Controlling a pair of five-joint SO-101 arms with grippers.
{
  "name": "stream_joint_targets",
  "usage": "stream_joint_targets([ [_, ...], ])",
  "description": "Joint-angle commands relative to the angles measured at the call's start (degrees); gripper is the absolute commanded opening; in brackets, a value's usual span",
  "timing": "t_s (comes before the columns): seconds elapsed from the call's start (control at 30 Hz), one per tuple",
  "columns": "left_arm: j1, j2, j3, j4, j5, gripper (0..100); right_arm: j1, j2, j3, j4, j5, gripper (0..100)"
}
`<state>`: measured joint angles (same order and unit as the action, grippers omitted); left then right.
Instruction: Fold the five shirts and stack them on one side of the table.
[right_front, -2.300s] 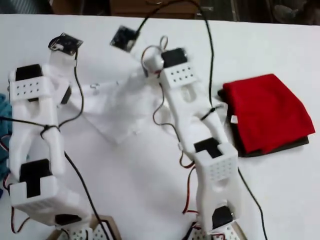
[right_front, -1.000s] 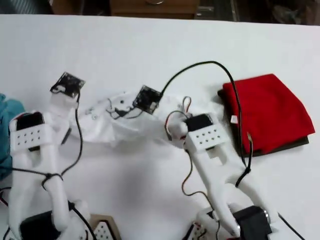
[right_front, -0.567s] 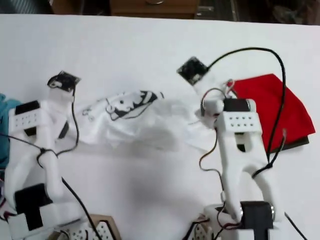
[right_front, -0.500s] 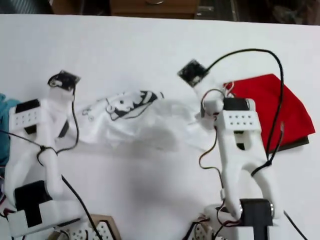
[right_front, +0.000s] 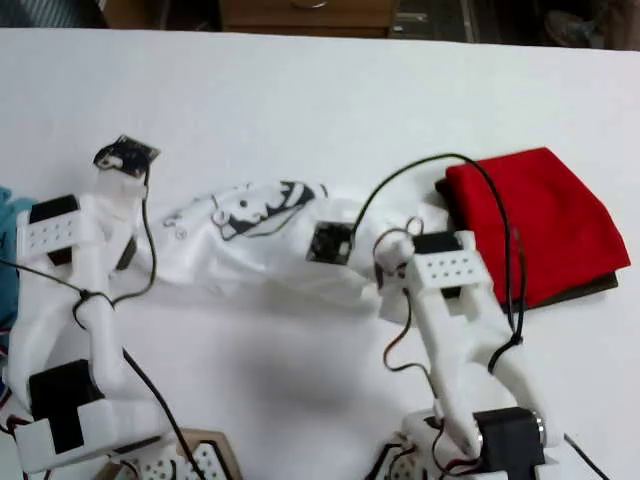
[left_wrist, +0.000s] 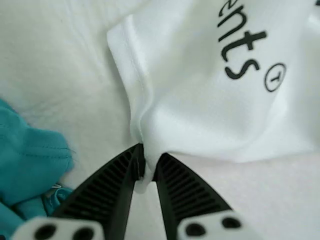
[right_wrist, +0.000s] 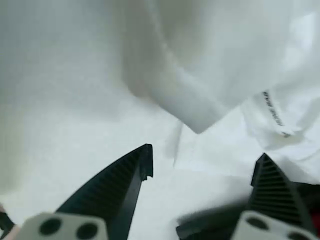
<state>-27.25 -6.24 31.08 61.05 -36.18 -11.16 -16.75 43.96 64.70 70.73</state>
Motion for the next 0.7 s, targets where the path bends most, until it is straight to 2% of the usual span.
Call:
stream_joint_targets([
  [0.0, -0.4, 0.0, -2.7, -0.6, 0.0, 2, 0.7, -1.9, -4.8, -0.9, 3.9, 31.5],
  [0.2, -0.3, 0.0, -2.7, -0.6, 0.0, 2, -3.3, -0.6, -2.8, -1.6, 3.9, 31.5],
  [0.4, -0.3, 0.0, -2.6, -0.6, 0.0, 2, -3.6, 4.7, -1.2, -3.6, 3.4, 31.3],
  [0.5, -0.3, 0.0, -2.6, -0.6, 0.0, 2, -4.1, 7.5, -1.3, -4.3, 2.7, 25.4],
  [0.6, -0.3, 0.0, -2.6, -0.6, 0.0, 2, -4.8, 8.2, -2.8, -6.2, -1.1, 17.7],
  [0.67, -0.3, 0.0, -2.6, -0.6, 0.0, 2, -4.8, 8.1, -4.8, -6.5, -2.4, 16.2],
])
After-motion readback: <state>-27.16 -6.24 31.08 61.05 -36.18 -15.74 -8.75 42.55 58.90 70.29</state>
